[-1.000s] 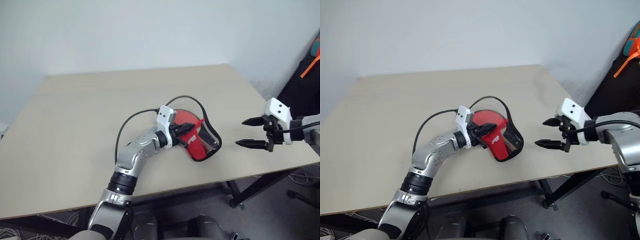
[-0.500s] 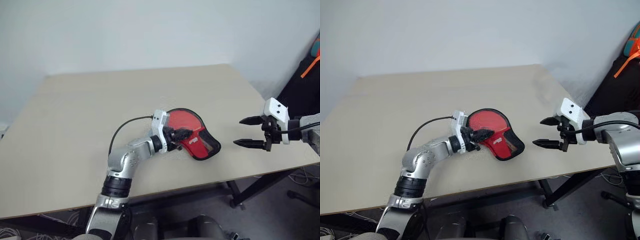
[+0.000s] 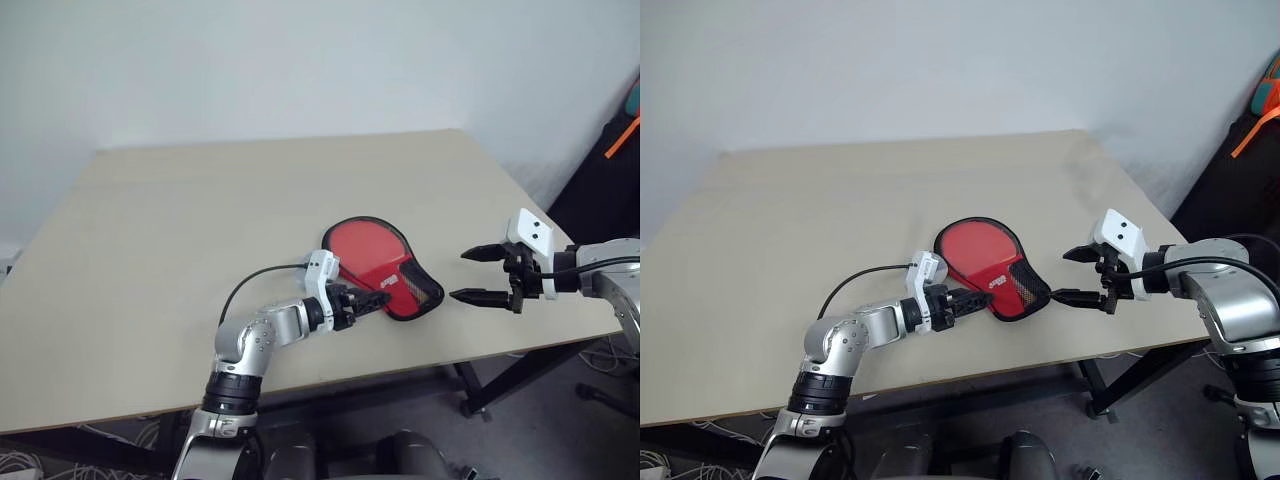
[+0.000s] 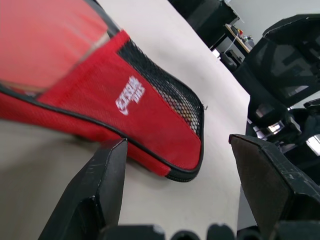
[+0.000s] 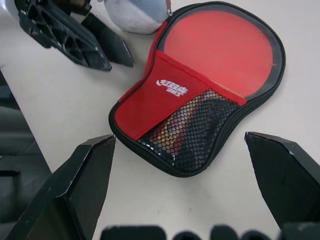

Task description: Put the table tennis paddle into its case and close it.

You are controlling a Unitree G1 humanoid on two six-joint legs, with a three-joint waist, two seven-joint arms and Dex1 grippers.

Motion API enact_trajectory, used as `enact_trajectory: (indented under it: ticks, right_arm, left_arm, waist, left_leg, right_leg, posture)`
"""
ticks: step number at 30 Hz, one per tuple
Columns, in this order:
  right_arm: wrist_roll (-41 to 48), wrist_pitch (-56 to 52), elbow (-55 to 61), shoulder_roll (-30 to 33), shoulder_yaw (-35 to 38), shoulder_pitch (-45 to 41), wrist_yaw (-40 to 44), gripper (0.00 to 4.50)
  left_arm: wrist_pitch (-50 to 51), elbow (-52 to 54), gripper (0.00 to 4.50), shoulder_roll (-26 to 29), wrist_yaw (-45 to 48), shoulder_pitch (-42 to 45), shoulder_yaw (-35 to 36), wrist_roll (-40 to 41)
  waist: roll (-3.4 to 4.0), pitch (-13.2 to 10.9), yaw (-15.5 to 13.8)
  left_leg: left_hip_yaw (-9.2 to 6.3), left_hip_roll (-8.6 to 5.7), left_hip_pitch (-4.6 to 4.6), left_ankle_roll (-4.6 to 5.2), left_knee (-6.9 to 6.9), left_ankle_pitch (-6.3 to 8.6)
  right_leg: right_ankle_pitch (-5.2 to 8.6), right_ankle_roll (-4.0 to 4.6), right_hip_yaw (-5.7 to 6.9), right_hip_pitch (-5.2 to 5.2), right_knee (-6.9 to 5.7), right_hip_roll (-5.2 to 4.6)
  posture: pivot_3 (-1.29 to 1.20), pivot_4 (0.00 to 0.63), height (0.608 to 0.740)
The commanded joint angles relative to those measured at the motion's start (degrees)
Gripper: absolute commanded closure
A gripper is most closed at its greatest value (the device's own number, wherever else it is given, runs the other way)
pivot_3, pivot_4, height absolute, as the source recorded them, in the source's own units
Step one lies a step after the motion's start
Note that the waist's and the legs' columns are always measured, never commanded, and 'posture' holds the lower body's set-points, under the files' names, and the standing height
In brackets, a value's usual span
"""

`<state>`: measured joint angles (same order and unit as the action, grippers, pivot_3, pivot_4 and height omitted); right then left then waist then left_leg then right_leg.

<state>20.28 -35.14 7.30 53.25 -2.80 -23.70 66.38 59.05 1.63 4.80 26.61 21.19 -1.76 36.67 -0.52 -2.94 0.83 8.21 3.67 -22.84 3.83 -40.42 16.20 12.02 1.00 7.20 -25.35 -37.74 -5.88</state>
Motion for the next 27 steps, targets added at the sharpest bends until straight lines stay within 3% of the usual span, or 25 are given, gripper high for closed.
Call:
enact_trajectory:
  ticks: [1, 4, 20, 27]
  right_arm:
    - [0.89, -0.15, 1.84, -0.12, 1.53, -0.04, -0.67, 0.00]
    - [0.92, -0.42, 1.76, -0.32, 1.40, -0.31, -0.92, 0.00]
    - [1.83, -2.12, 3.64, -0.65, 1.74, 0.62, -2.26, 0.00]
    - [2.57, -3.12, 4.97, -1.13, 1.34, 0.93, -3.39, 0.00]
  left_arm:
    - [1.86, 2.16, 0.71, -0.34, -0.14, 0.07, 0.69, 1.90]
    - [1.98, 1.50, 0.03, -1.02, -1.03, 0.06, 0.74, 1.31]
    - [-1.91, -8.82, 0.03, -4.77, -3.41, 1.12, 0.64, -1.95]
    - [-3.60, -16.89, 0.03, -10.84, -6.83, 4.95, 5.32, -0.39]
  waist:
    - [0.00, 0.00, 0.00]
    - [0.00, 0.00, 0.00]
    - [0.01, 0.03, -0.61]
    - [0.05, 0.05, -1.65]
  left_leg:
    - [0.00, 0.00, 0.00, 0.00, 0.00, 0.00]
    - [0.00, 0.00, 0.00, 0.00, 0.00, 0.00]
    - [-0.17, -0.05, 0.02, -0.04, -0.11, 0.07]
    - [-0.67, -0.14, 0.01, 0.44, -0.47, 0.42]
  right_leg:
    - [0.00, 0.00, 0.00, 0.00, 0.00, 0.00]
    - [0.00, 0.00, 0.01, 0.00, 0.00, 0.00]
    - [0.01, 0.02, 0.16, 0.18, 0.01, -0.06]
    - [0.04, 0.06, 0.67, 0.52, 0.09, -0.23]
  posture:
    - [0.00, 0.000, 0.706]
    - [0.00, 0.000, 0.706]
    - [0.00, 0.000, 0.706]
    - [0.00, 0.000, 0.706]
